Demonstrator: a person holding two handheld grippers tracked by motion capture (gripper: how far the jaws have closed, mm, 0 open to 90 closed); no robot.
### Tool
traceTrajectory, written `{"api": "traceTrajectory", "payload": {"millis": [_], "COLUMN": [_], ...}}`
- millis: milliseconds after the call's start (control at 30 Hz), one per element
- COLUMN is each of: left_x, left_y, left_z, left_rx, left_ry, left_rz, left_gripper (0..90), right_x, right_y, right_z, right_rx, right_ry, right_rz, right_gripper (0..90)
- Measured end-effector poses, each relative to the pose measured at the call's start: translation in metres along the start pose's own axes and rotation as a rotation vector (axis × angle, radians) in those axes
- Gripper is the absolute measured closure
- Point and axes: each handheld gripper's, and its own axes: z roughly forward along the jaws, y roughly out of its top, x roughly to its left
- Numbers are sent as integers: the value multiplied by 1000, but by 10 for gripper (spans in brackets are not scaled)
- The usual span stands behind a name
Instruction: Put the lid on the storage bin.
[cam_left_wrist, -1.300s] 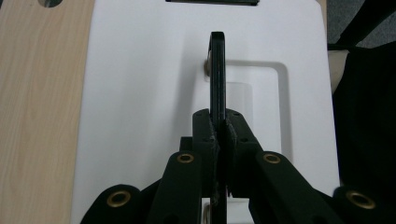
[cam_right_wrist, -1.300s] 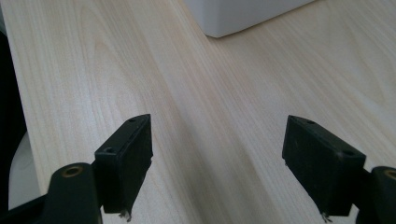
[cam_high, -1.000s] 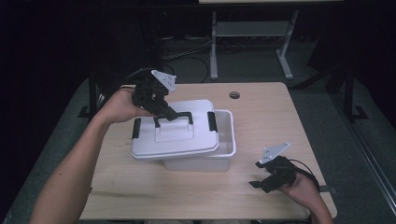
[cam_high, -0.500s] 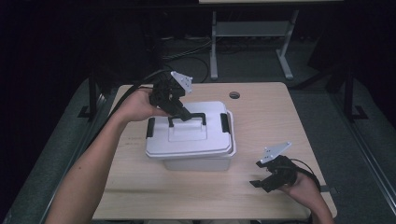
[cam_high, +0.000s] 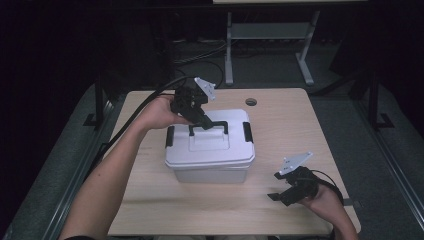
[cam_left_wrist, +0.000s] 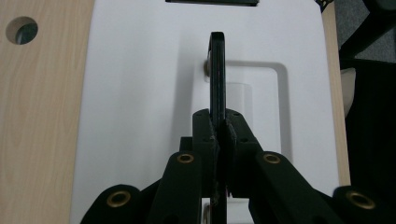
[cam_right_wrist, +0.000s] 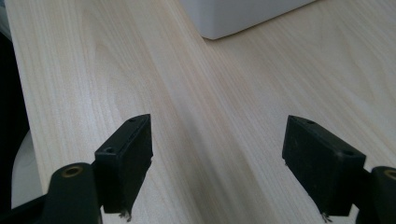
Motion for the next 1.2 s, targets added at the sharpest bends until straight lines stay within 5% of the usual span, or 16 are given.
{"api": "traceTrajectory", "payload": {"millis": [933, 1200], "left_x": [10, 9], "left_y": [-4, -8], "left_z": [19, 15], "left_rx": [41, 49], "left_ry": [-37, -17], "left_rz": [31, 12], "left_gripper": [834, 676], "right_x": [-2, -2], "right_y": [0, -1], "right_z": [3, 2], "right_rx": [9, 2], "right_ry": [5, 4], "right_rz": [-13, -11], "right_gripper": [238, 238]}}
